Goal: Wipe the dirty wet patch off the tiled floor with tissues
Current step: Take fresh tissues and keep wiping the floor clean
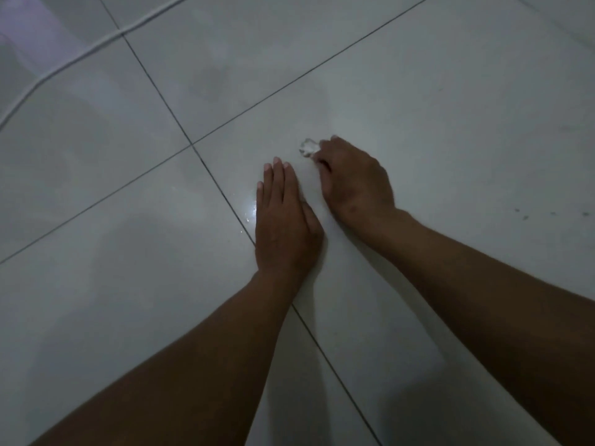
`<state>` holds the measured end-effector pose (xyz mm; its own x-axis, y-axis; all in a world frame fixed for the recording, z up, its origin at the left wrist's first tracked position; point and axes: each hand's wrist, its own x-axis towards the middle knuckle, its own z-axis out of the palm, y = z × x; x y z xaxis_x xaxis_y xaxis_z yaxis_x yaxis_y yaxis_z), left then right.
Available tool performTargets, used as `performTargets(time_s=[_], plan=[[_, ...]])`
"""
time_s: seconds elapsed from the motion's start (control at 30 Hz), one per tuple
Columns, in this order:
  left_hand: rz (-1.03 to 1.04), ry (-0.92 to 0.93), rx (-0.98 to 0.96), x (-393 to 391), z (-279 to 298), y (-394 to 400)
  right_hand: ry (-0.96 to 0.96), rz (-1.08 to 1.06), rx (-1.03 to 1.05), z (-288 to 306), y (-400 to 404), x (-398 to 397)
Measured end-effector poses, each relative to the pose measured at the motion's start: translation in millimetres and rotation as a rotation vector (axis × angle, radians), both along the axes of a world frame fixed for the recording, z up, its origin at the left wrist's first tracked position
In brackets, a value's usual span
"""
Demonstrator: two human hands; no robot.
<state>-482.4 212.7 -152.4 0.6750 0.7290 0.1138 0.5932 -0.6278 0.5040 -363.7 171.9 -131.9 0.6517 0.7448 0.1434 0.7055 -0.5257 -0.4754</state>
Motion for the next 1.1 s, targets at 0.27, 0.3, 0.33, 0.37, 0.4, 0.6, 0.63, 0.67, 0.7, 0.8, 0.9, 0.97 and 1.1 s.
performTargets(time_s=[0.27, 0.3, 0.33, 0.37, 0.4, 0.6, 0.63, 0.67, 0.7, 0.8, 0.9, 0.97, 1.1], plan=[[-0.021, 0.068, 0.058, -0.3, -2.3, 2.5, 0.017, 0.22, -0.069, -7.7, 10.3, 6.0], [-0.029, 0.077, 0.055, -0.5, -1.6, 2.6, 0.017, 0.279, -0.051, -6.9, 0.2, 1.7], [-0.038, 0.088, 0.044, -0.2, 0.7, 2.6, 0.004, 0.329, -0.012, -6.0, -13.5, -2.4], [-0.047, 0.107, 0.032, -2.2, 0.9, 4.1, -0.015, 0.351, 0.036, -9.6, -27.4, -7.0], [-0.062, 0.129, 0.027, -2.1, 3.1, 4.4, -0.038, 0.332, 0.075, -13.2, -43.5, -7.3], [-0.201, 0.207, 0.078, -8.0, 8.9, -2.0, -0.126, -0.025, 0.057, -21.7, -83.2, -7.5], [-0.228, 0.207, 0.085, -8.1, 9.0, -5.9, -0.133, 0.001, 0.059, -21.5, -84.8, -14.2], [-0.253, 0.205, 0.09, -8.0, 9.6, -10.2, -0.134, 0.053, 0.057, -21.3, -89.8, -22.2], [-0.274, 0.203, 0.093, -8.1, 9.8, -13.1, -0.135, 0.116, 0.053, -21.4, -97.0, -30.5], [-0.333, 0.201, 0.096, -2.3, 10.2, -19.2, -0.169, 0.178, 0.051, -21.2, -130.2, -39.5], [-0.403, 0.185, 0.108, 11.4, 9.6, -27.6, -0.151, -0.003, 0.007, -21.6, -150.1, -21.3], [-0.437, 0.174, 0.101, 21.4, 10.1, -35.7, -0.094, -0.183, -0.009, -19.3, -147.7, -4.4], [-0.482, 0.163, 0.109, 37.4, 6.8, -51.3, -0.078, -0.237, 0.003, -16.4, -141.0, -2.3]])
